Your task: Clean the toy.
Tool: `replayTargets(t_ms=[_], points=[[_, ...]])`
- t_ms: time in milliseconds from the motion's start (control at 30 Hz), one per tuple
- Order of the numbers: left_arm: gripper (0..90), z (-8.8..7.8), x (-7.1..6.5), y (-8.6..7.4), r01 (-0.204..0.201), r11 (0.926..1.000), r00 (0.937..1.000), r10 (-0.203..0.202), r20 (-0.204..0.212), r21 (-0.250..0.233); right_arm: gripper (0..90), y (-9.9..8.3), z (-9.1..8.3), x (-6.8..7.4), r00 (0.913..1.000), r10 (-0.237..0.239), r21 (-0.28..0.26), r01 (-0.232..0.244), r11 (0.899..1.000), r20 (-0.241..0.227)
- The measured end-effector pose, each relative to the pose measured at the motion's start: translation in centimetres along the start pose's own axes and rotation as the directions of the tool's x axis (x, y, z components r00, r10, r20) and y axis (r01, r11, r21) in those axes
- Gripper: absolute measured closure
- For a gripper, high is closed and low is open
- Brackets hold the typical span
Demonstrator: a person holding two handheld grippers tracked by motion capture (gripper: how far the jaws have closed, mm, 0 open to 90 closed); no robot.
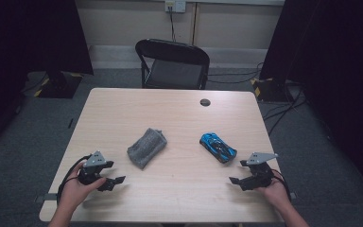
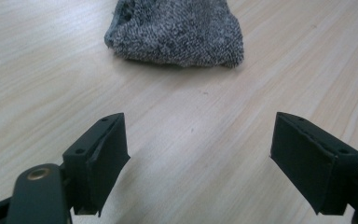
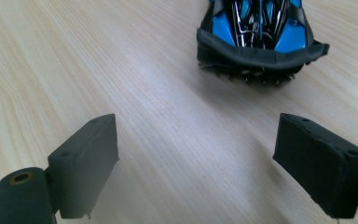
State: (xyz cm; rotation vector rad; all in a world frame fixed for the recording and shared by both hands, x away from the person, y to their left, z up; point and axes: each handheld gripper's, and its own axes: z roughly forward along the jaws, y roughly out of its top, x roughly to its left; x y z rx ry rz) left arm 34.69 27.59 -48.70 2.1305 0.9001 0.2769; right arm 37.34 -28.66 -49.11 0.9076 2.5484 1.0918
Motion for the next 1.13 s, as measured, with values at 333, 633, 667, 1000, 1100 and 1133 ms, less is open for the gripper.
replayTargets(t_ms=[333,633,667,1000,1100,1133], points=[[18.9,-0.3,0.7,-1.0,0.007,0.9999,0.9999,-0.007,-0.016,0.014,12.7,-0.9,-0.2,-0.5,0.9996,0.009,-0.003,-0.009,1.0,0.026],[19.1,-0.3,1.2,-1.6,-0.009,0.9993,0.9993,0.011,-0.036,0.036,8.8,-1.5,0.1,-0.7,0.9989,0.008,-0.005,-0.007,1.0,0.046],[19.1,-0.3,1.2,-1.7,-0.006,0.9993,0.9993,0.007,-0.037,0.036,8.6,-1.5,0.1,-0.7,0.9987,0.01,-0.002,-0.01,1.0,0.051],[14.9,-0.2,1.5,-2.2,-0.055,0.9983,0.9974,0.056,-0.046,0.022,8.4,-1.5,0.1,-0.7,0.9983,0.017,-0.002,-0.017,1.0,0.055],[14.8,-0.2,1.4,-2.2,-0.055,0.9983,0.9973,0.056,-0.048,0.022,8.4,-1.5,0.1,-0.7,0.9983,0.017,-0.002,-0.017,1.0,0.055],[14.8,-0.2,1.5,-2.2,-0.055,0.9982,0.9973,0.056,-0.048,0.022,8.4,-1.5,0.1,-0.7,0.9983,0.017,-0.002,-0.017,1.0,0.055]])
